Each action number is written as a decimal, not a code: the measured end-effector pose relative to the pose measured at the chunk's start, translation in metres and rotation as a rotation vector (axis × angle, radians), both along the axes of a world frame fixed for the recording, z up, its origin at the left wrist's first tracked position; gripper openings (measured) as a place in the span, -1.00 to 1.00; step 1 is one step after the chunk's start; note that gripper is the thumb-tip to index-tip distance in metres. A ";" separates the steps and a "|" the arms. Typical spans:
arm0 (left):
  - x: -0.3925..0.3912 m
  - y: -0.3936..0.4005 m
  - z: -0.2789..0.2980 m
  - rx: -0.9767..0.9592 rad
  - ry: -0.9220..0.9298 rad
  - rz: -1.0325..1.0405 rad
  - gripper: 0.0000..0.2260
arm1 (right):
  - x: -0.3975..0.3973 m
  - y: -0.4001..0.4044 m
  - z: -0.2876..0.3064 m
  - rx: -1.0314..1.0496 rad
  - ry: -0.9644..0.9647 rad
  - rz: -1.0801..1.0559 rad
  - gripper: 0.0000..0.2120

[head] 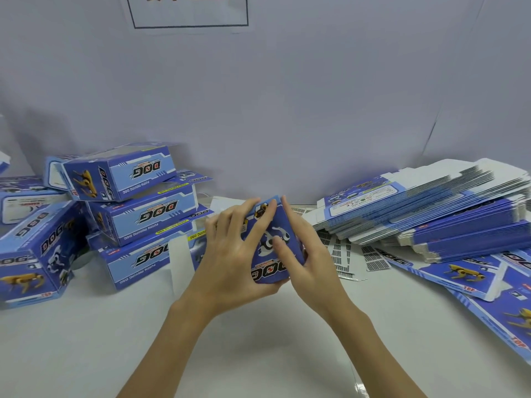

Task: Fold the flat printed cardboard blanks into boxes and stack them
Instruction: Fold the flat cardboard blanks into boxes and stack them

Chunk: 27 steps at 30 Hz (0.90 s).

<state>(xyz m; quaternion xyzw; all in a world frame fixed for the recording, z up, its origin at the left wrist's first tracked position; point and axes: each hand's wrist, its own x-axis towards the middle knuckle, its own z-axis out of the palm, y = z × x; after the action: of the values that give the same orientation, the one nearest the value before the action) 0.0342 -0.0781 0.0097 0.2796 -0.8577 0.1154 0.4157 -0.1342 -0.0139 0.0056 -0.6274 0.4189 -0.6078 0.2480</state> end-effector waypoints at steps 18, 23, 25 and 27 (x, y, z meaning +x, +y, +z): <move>0.012 -0.012 0.017 1.411 1.150 -0.410 -0.41 | -0.018 -0.005 -0.014 -0.128 0.472 -0.116 -0.30; 0.022 -0.021 0.010 1.498 1.258 -0.476 -0.40 | -0.004 -0.006 -0.008 0.012 -0.066 -0.096 -0.47; 0.021 -0.021 0.009 1.491 1.213 -0.644 -0.30 | -0.010 -0.007 -0.003 0.105 -0.210 -0.095 -0.37; 0.019 -0.019 0.009 1.468 1.041 -0.725 -0.26 | -0.015 -0.006 -0.001 0.133 -0.288 -0.036 -0.32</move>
<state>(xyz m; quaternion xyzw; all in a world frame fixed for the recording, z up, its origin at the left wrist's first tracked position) 0.0528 -0.0972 0.0185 0.2041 -0.4590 -0.7221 0.4756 -0.1488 -0.0195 0.0044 -0.5085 0.4297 -0.6665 0.3356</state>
